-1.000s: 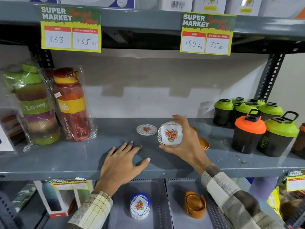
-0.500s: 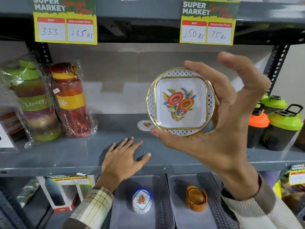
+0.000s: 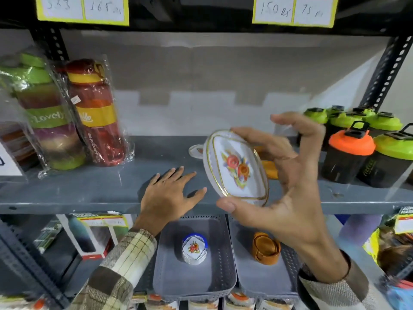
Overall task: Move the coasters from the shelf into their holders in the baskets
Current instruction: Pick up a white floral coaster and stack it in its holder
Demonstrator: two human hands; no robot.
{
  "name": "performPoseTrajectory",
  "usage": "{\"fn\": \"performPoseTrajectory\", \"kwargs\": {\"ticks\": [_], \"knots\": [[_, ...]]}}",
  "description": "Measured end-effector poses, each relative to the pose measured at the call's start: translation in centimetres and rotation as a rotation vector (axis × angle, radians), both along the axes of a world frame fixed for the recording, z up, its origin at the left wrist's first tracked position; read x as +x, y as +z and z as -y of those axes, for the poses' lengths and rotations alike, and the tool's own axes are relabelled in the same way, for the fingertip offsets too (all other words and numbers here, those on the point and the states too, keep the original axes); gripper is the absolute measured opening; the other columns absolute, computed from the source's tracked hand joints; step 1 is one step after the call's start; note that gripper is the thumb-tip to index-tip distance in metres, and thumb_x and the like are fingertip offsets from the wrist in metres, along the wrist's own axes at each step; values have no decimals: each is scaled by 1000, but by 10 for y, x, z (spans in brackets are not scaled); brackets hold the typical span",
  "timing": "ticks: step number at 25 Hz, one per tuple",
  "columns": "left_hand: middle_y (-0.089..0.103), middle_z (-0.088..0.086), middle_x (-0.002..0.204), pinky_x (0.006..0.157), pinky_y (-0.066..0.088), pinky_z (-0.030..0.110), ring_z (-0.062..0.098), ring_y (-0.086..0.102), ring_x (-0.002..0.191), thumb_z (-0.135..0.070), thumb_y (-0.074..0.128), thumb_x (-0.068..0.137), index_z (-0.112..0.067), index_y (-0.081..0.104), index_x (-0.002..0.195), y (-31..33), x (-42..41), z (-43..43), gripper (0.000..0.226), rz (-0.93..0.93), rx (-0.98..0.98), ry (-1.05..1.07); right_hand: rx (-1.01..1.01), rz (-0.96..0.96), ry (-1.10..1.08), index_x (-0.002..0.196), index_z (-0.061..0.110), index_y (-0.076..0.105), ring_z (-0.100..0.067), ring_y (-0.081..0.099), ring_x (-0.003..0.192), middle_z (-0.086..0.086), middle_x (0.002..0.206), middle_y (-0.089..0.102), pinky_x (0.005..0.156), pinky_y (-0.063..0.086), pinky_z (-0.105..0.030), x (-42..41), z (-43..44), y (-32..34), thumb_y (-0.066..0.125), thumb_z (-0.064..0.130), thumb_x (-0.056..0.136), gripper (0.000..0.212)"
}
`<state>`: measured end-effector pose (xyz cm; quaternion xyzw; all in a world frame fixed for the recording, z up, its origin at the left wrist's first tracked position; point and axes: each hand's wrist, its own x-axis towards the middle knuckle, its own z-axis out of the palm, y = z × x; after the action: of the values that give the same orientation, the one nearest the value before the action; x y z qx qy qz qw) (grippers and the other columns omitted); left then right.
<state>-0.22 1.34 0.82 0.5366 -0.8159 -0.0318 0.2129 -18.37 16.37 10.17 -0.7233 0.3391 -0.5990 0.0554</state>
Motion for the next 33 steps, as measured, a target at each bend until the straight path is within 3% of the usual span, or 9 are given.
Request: {"fn": "performPoseTrajectory", "kwargs": {"ticks": [2,6,9,13,16,19,26,31,33], "knots": [[49,13,148,116,26,47,29,40,139,-70,21,69,-22,56,136,2,1,5,90,79,5,-6,125,18,104,135,12,39,-20,65,123,7,137,59,97,54,-44,-5,-4,-33,92,46,57,101],[30,-6,161,120,19,47,13,25,148,-82,24,80,-41,38,146,-13,-2,14,80,114,-54,30,459,-95,182,136,25,43,-7,63,125,19,135,62,99,47,-18,-7,-5,-131,86,64,65,92],[34,-7,159,120,21,46,12,27,147,-83,24,79,-42,41,144,-17,-2,18,79,102,-78,51,784,-127,132,128,46,36,-4,63,124,20,128,67,102,51,-28,4,22,-213,85,74,57,91],[35,-9,158,119,22,44,11,28,146,-83,25,79,-42,42,143,-18,-1,18,78,94,-95,58,1037,-370,-104,130,49,31,-19,52,125,4,133,55,108,45,-33,22,89,-309,83,76,56,94],[36,-9,158,119,23,43,10,29,146,-82,27,80,-41,43,142,-17,0,20,76,79,-104,57,1028,-511,-176,140,34,35,-26,52,117,-4,134,56,108,44,-38,36,134,-351,85,65,62,97],[37,-9,157,118,23,42,9,29,145,-81,29,80,-40,44,142,-18,0,20,75,85,-115,66,975,-572,-189,146,26,35,-28,49,132,-4,146,51,112,37,-41,43,160,-377,80,66,67,100],[42,-10,154,117,27,42,8,34,143,-81,31,79,-41,48,139,-20,-1,20,74,65,-149,86,914,-696,-185,150,30,31,-25,45,143,0,159,37,117,27,-41,42,182,-406,66,75,76,94],[43,-10,154,117,27,44,8,34,143,-81,30,79,-41,49,138,-21,-2,21,74,70,-159,96,850,-773,-185,163,20,9,-23,-10,160,-5,174,-5,125,16,-55,36,191,-411,51,96,61,134],[42,-11,154,117,27,43,8,33,144,-81,29,78,-41,48,139,-21,-1,21,75,75,-156,95,901,-749,-188,164,22,-1,-29,-10,160,-5,174,-9,124,13,-61,35,194,-407,49,102,48,149]]}}
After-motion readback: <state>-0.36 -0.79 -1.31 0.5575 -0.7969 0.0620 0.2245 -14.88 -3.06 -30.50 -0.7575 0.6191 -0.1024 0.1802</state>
